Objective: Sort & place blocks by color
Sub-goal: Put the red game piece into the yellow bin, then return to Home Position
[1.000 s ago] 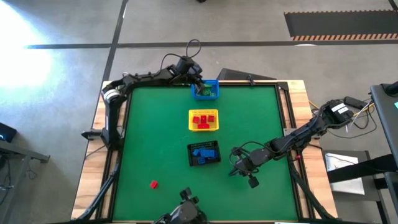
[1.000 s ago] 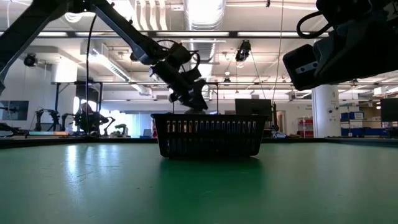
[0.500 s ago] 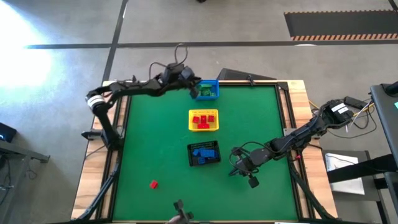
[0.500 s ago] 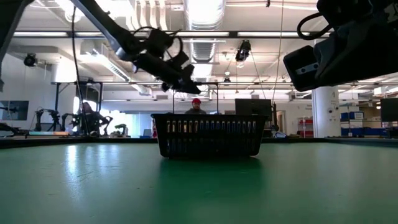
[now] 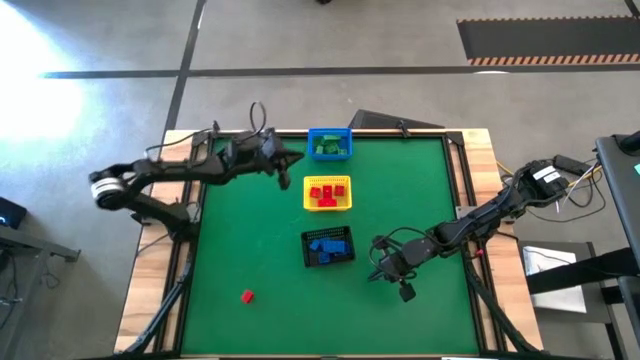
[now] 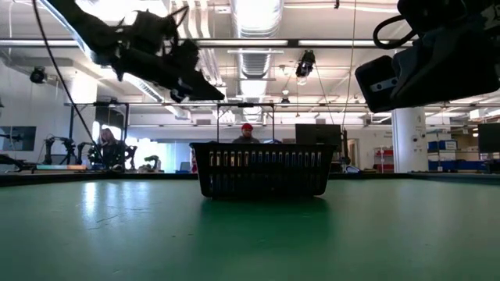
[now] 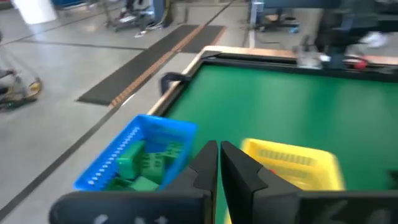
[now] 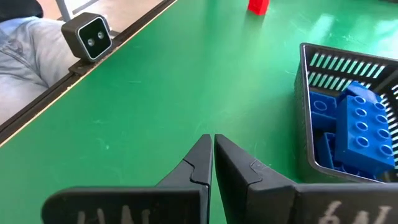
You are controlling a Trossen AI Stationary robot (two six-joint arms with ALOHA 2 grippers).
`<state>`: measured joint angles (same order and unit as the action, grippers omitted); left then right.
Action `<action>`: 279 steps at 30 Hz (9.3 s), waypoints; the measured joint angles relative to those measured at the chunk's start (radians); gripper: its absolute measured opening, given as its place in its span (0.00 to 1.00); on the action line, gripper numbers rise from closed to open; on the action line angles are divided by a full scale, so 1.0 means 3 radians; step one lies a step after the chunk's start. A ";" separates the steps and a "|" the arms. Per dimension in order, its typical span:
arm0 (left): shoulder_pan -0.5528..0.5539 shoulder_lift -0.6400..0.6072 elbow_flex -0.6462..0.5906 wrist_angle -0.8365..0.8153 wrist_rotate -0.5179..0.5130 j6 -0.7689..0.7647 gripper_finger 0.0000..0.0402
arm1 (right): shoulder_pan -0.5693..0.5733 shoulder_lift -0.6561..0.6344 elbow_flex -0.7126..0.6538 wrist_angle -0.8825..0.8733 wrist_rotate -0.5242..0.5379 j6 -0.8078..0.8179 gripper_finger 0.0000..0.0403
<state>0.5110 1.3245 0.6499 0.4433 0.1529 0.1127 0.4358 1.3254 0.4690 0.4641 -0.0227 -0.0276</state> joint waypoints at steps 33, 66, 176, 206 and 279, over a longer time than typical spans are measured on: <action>-0.2686 -0.0973 0.0051 -0.2911 -0.0905 -0.1130 0.18 | -0.0001 -0.0005 -0.0079 0.0165 -0.0013 0.0007 0.02; -0.3908 0.0540 0.0502 -0.3427 -0.0237 -0.4343 0.61 | 0.0000 -0.0005 -0.0089 0.0142 -0.0010 0.0061 0.02; -0.1113 -0.2433 -0.2137 0.0789 -0.0302 -0.0093 0.01 | -0.1058 -0.3941 -0.1162 -0.1361 0.0167 -0.0332 0.02; -0.1113 -0.4271 -0.2134 -0.1193 -0.0360 -0.0076 0.01 | -0.1147 -0.4416 -0.1523 -0.1114 0.0338 -0.0489 0.02; -0.1113 -0.4224 -0.2134 -0.1158 -0.0359 -0.0074 0.01 | -0.1390 -0.4386 -0.1530 -0.1331 0.1384 0.0182 0.02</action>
<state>0.1772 0.0574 0.0097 0.0959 0.0452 0.0906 0.0189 0.0097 0.0101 0.0647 0.3923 0.0270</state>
